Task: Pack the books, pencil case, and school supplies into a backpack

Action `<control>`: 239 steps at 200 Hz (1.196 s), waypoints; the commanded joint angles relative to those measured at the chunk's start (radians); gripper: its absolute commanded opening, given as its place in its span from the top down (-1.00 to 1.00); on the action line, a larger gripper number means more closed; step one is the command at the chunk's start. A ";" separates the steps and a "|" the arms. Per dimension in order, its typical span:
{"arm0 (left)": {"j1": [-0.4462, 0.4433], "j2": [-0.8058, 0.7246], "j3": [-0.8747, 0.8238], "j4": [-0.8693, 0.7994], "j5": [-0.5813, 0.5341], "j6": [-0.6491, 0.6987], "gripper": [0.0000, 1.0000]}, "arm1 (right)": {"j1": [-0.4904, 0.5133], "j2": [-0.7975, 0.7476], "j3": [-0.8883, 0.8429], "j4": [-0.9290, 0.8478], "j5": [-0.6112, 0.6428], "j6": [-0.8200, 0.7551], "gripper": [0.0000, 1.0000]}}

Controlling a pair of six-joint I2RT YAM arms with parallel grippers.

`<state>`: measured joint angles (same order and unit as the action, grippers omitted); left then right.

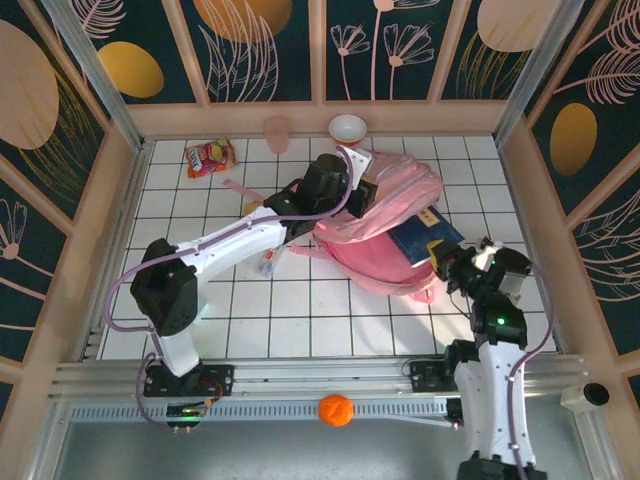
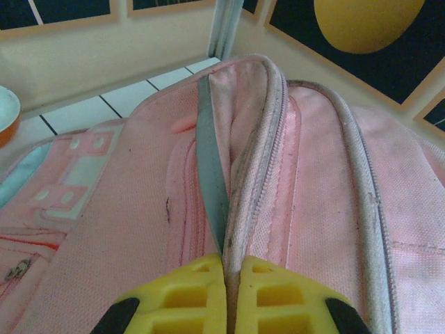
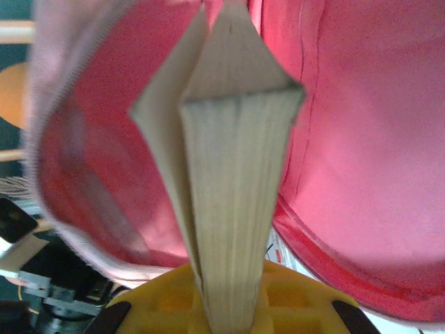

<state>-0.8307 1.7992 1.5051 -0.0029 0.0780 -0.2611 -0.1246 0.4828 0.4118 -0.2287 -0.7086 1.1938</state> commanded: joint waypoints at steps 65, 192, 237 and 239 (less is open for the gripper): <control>0.039 -0.039 0.113 0.115 0.102 -0.041 1.00 | 0.327 0.571 0.000 0.772 0.302 0.087 1.00; 0.045 -0.021 0.169 0.077 0.097 -0.011 1.00 | 0.368 1.023 0.169 0.730 0.321 0.062 0.01; 0.053 -0.037 0.144 0.066 0.067 0.012 1.00 | 0.350 0.913 0.129 0.536 0.349 0.013 -0.22; 0.053 -0.037 0.144 0.065 0.066 0.014 1.00 | 0.349 0.906 0.128 0.524 0.350 0.010 -0.22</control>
<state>-0.7898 1.8000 1.6028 -0.0650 0.1715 -0.2787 0.2344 1.4628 0.5514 0.4316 -0.3855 1.2541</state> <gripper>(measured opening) 0.060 0.608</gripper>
